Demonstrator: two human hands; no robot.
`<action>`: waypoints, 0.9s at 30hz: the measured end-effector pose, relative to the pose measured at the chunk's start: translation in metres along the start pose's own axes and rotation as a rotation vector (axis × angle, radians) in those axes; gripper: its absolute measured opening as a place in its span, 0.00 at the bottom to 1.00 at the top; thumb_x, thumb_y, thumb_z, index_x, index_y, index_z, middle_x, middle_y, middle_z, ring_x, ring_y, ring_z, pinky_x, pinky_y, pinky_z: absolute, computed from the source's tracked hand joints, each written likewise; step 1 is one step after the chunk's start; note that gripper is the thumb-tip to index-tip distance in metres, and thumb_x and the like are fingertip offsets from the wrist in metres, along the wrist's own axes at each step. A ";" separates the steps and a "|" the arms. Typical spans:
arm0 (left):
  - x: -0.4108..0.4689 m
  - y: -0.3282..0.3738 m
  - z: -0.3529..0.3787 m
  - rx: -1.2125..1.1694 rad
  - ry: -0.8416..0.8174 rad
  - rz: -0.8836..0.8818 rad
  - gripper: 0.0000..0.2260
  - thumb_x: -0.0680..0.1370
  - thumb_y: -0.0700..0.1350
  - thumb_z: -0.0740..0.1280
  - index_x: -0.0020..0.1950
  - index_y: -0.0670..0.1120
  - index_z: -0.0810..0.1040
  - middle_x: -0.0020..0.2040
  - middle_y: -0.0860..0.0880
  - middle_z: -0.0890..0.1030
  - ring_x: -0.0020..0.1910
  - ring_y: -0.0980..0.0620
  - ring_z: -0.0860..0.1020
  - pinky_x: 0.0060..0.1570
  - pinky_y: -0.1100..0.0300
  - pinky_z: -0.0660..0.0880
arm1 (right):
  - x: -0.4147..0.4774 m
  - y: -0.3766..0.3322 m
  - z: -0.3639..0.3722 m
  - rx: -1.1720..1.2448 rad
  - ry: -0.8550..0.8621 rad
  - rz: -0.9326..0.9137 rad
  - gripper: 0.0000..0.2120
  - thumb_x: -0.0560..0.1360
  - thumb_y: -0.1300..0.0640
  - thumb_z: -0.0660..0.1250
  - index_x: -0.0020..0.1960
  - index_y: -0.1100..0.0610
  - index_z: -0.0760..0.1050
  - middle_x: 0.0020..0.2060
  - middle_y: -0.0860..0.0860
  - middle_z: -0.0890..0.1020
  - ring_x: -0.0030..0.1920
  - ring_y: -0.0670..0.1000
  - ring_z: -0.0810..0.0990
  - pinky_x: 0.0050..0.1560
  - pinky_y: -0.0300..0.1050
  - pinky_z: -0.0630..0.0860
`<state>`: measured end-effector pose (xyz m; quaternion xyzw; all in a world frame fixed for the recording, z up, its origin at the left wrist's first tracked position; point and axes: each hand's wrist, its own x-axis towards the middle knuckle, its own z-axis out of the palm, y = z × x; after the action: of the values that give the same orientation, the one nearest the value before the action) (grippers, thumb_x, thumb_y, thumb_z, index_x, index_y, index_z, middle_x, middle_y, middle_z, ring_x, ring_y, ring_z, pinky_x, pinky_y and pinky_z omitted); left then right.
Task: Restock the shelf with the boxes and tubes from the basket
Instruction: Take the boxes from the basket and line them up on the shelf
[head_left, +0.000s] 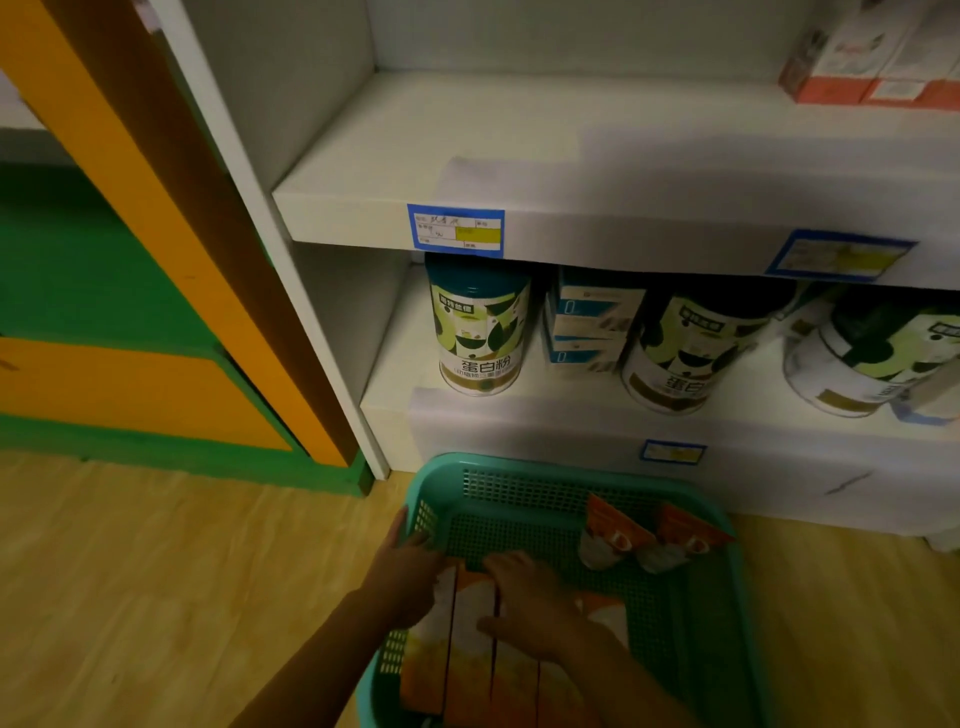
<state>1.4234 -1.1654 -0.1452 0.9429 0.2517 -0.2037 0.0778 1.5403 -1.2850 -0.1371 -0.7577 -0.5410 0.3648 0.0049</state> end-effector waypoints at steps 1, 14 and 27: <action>-0.002 -0.001 0.000 -0.012 0.002 -0.006 0.21 0.76 0.40 0.57 0.69 0.51 0.67 0.73 0.51 0.67 0.77 0.51 0.53 0.70 0.47 0.28 | 0.001 -0.001 0.001 -0.005 -0.019 0.008 0.34 0.75 0.46 0.63 0.75 0.55 0.53 0.75 0.51 0.58 0.75 0.53 0.53 0.74 0.50 0.51; -0.014 -0.024 -0.032 -0.167 -0.185 0.114 0.19 0.75 0.54 0.62 0.65 0.51 0.71 0.67 0.51 0.72 0.74 0.54 0.60 0.70 0.43 0.30 | -0.002 -0.003 -0.012 -0.039 0.028 -0.036 0.26 0.73 0.47 0.65 0.67 0.57 0.67 0.65 0.55 0.70 0.67 0.55 0.65 0.65 0.44 0.60; -0.079 -0.019 -0.062 -0.171 0.018 -0.012 0.17 0.72 0.53 0.66 0.59 0.49 0.73 0.50 0.56 0.74 0.62 0.52 0.71 0.74 0.53 0.44 | -0.008 -0.024 0.013 -0.092 0.049 0.109 0.26 0.77 0.56 0.59 0.72 0.58 0.58 0.72 0.54 0.62 0.72 0.56 0.59 0.69 0.52 0.61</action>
<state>1.3727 -1.1686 -0.0565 0.9331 0.2744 -0.1734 0.1548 1.5123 -1.2868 -0.1326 -0.7942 -0.5148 0.3207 -0.0363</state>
